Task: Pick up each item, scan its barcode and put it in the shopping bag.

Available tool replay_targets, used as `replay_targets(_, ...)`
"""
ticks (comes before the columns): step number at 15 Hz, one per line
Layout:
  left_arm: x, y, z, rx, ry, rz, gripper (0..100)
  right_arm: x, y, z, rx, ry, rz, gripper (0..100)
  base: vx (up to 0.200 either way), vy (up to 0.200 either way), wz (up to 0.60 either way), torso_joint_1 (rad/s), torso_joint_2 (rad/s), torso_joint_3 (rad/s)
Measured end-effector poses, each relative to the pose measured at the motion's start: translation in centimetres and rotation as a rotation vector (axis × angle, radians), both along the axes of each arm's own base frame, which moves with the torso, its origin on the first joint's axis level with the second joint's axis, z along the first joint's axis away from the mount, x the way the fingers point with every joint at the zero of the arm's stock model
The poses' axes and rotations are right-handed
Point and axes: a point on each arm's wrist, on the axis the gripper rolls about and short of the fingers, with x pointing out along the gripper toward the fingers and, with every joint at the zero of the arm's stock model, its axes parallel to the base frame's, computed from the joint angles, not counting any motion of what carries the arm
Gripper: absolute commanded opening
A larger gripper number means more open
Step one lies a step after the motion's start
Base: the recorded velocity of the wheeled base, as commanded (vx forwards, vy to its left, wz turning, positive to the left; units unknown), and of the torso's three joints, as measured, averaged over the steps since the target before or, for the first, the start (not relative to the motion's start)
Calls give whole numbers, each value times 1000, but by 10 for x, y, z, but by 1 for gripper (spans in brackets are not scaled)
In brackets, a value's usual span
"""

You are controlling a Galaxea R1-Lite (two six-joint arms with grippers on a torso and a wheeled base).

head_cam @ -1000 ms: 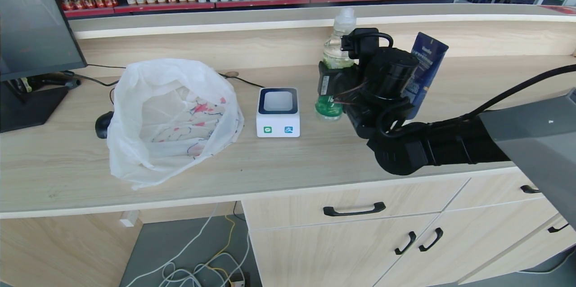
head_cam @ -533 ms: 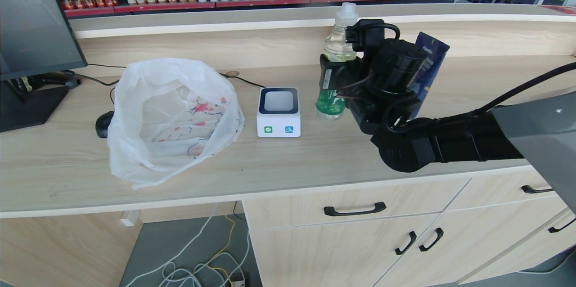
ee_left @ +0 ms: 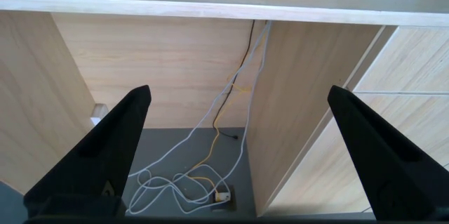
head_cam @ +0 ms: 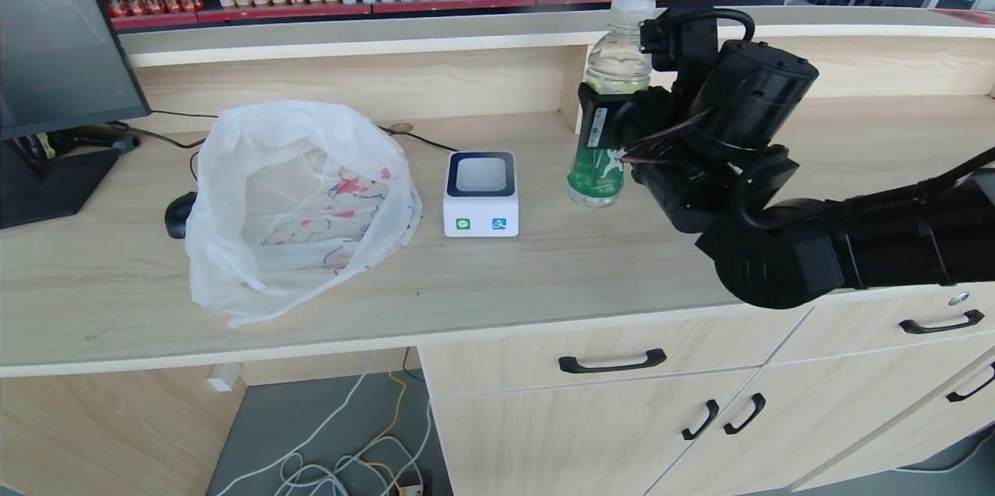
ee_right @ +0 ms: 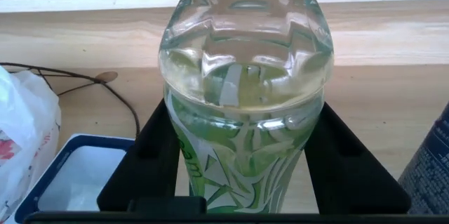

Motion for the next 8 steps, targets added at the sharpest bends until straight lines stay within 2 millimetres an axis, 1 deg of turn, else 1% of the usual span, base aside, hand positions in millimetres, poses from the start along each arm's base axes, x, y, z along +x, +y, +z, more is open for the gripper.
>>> replay_targets(3,0,0,0,0,0,0,100,-23,-12,4,-9,10,15,0,0,0,0,0,0,0)
replay_targets(6,0,0,0,0,0,0,100,-57,-9,7,7,-18,74,0,0,0,0,0,0,0)
replay_targets(8,0,0,0,0,0,0,100,-79,-16,2,-8,4,93,0,0,0,0,0,0,0)
